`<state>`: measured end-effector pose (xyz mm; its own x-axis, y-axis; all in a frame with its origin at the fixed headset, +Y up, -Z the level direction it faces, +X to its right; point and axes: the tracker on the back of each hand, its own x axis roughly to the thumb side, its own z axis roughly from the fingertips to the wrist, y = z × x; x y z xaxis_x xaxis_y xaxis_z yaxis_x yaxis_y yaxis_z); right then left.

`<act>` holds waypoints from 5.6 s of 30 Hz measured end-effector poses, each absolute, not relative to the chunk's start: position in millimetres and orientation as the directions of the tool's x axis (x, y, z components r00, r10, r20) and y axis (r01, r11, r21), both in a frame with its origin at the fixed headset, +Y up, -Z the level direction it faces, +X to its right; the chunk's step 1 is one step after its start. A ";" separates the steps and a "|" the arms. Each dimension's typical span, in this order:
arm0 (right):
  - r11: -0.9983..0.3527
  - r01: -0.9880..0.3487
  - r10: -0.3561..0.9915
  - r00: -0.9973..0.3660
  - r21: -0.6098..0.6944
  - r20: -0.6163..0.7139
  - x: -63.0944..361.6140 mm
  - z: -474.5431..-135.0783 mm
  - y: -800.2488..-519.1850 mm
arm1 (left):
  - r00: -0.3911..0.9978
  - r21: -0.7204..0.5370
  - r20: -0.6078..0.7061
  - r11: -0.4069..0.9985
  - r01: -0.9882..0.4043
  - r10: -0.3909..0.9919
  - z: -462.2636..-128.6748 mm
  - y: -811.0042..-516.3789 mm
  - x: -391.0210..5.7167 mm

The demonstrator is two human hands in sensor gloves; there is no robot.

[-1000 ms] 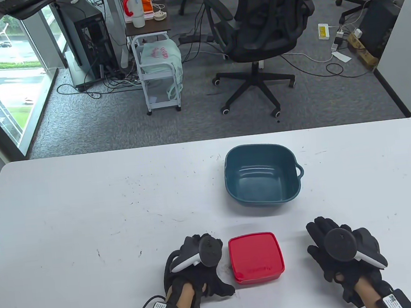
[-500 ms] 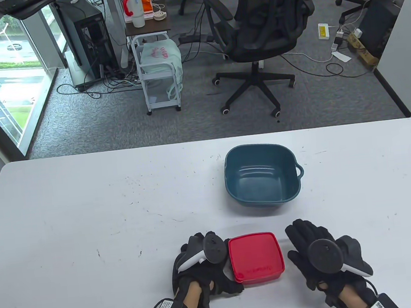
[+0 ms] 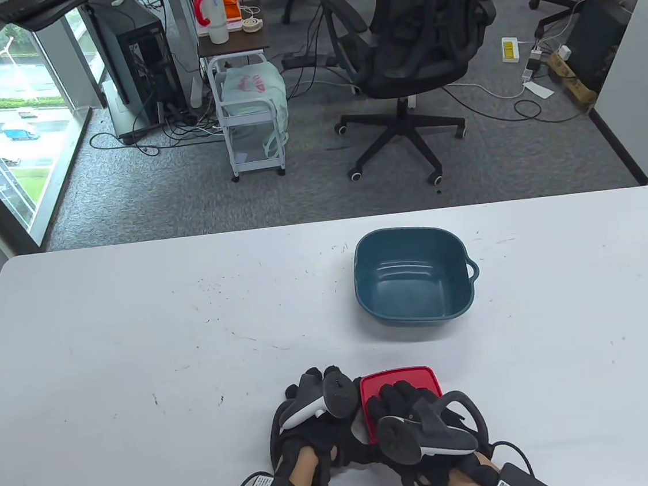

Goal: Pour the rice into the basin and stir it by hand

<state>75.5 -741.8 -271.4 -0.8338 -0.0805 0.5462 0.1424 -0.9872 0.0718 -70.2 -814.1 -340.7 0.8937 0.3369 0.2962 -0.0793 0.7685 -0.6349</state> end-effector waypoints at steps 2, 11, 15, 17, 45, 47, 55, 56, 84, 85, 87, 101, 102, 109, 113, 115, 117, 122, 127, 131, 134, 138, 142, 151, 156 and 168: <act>-0.985 0.173 -0.152 -0.821 -0.014 0.550 70.2 -267.2 -743.0 | 0.897 -0.632 0.298 0.772 -0.071 0.326 -340.2 -814.3 -69.7; -0.947 0.257 -0.322 -0.737 -0.194 0.595 58.4 -259.0 -746.0 | 0.899 -0.641 0.300 0.765 -0.057 0.319 -339.6 -814.8 -68.9; -0.910 0.288 -0.412 -0.704 -0.298 0.578 52.7 -253.2 -751.4 | 0.902 -0.644 0.298 0.763 -0.052 0.314 -338.7 -814.8 -68.5; -0.913 0.279 -0.406 -0.700 -0.298 0.588 52.5 -252.8 -752.4 | 0.903 -0.645 0.297 0.762 -0.049 0.310 -338.5 -814.9 -68.4; -0.864 -0.430 0.284 -0.846 -0.261 0.452 113.6 -281.8 -732.7 | 0.930 -0.631 0.262 0.775 -0.037 0.259 -337.5 -814.9 -63.1; -0.819 -0.530 0.405 -0.806 -0.221 0.433 125.2 -287.0 -731.9 | 0.931 -0.630 0.262 0.775 -0.035 0.255 -337.7 -815.1 -63.1; -0.785 -0.601 0.486 -0.749 -0.152 0.451 138.5 -288.8 -728.9 | 0.929 -0.632 0.262 0.774 -0.039 0.260 -338.0 -815.1 -63.1; -0.763 -0.632 0.518 -0.722 -0.133 0.459 142.4 -289.8 -728.9 | 0.929 -0.633 0.264 0.773 -0.038 0.261 -338.0 -815.2 -63.1; -0.097 -0.971 0.995 -0.089 -0.217 -0.046 347.1 -308.8 -725.2 | 0.921 -0.643 0.277 0.766 -0.034 0.273 -337.0 -817.9 -65.2; -0.082 -0.971 0.991 -0.056 -0.222 -0.121 357.0 -310.3 -734.4 | 0.921 -0.643 0.277 0.765 -0.034 0.274 -337.0 -817.9 -65.3; -0.030 -0.967 0.982 0.018 -0.253 -0.186 369.7 -312.3 -751.3 | 0.921 -0.643 0.277 0.765 -0.033 0.273 -336.9 -818.0 -65.5; -0.427 -0.851 0.805 -0.205 -0.305 -0.556 397.7 -316.9 -785.9 | 0.919 -0.644 0.280 0.764 -0.035 0.277 -336.5 -818.5 -66.8; -0.457 -0.841 0.786 -0.230 -0.289 -0.573 398.7 -316.9 -785.6 | 0.919 -0.644 0.280 0.764 -0.035 0.278 -336.4 -818.6 -66.9; -0.788 -0.607 0.481 -0.506 -0.100 -0.716 394.5 -318.7 -771.4 | 0.919 -0.644 0.280 0.764 -0.036 0.279 -336.1 -818.6 -67.2; -0.821 -0.568 0.424 -0.529 -0.065 -0.735 392.0 -319.4 -771.3 | 0.919 -0.644 0.280 0.764 -0.036 0.279 -336.1 -818.6 -67.2; -0.839 -0.544 0.382 -0.543 -0.034 -0.747 391.3 -319.9 -771.9 | 0.918 -0.643 0.282 0.765 -0.035 0.279 -336.3 -818.2 -67.9; -0.858 -0.513 0.346 -0.554 -0.016 -0.757 390.3 -320.5 -773.2 | 0.918 -0.643 0.282 0.765 -0.035 0.279 -336.0 -818.3 -68.3; -0.914 -0.403 0.235 -0.604 0.038 -0.762 387.0 -322.6 -775.1 | 0.918 -0.643 0.283 0.765 -0.033 0.277 -335.4 -818.6 -68.3; -0.923 -0.381 0.212 -0.615 0.051 -0.760 382.9 -323.5 -775.0 | 0.918 -0.642 0.285 0.766 -0.033 0.277 -335.2 -818.9 -68.3; -0.924 -0.379 0.216 -0.621 0.048 -0.753 383.5 -324.0 -776.2 | 0.914 -0.637 0.292 0.770 -0.034 0.281 -334.7 -818.7 -68.7; -0.924 -0.379 0.223 -0.631 0.045 -0.743 383.2 -324.3 -776.4 | 0.910 -0.604 0.312 0.796 -0.033 0.275 -331.7 -813.9 -72.4; -0.923 -0.385 0.251 -0.642 0.021 -0.724 380.5 -323.5 -769.7 | 0.905 -0.552 0.337 0.833 -0.035 0.261 -324.3 -794.6 -84.5; -0.931 -0.363 0.293 -0.676 -0.040 -0.676 370.7 -320.1 -751.3 | 0.910 -0.393 0.329 0.913 -0.109 0.251 -317.2 -759.9 -103.2; -0.868 -0.456 0.489 -0.852 -0.196 -0.185 283.7 -308.4 -675.6 | 0.963 0.091 0.251 0.988 -0.125 0.099 -314.9 -734.6 -121.0; -0.848 -0.508 0.505 -0.861 0.152 -0.060 229.0 -328.4 -686.8 | 0.970 0.026 0.228 0.996 -0.088 0.080 -321.0 -745.5 -127.8; -0.794 -0.337 0.301 -0.941 0.506 -0.153 169.9 -384.7 -749.7 | 0.963 0.003 0.259 0.997 -0.079 0.076 -319.3 -747.4 -117.6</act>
<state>169.9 -749.7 -384.7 -0.9411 0.3012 -0.1534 -0.3367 -0.7943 0.5057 -117.6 -747.4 -319.3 0.9629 0.0758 0.2590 -0.0793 0.9968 0.0033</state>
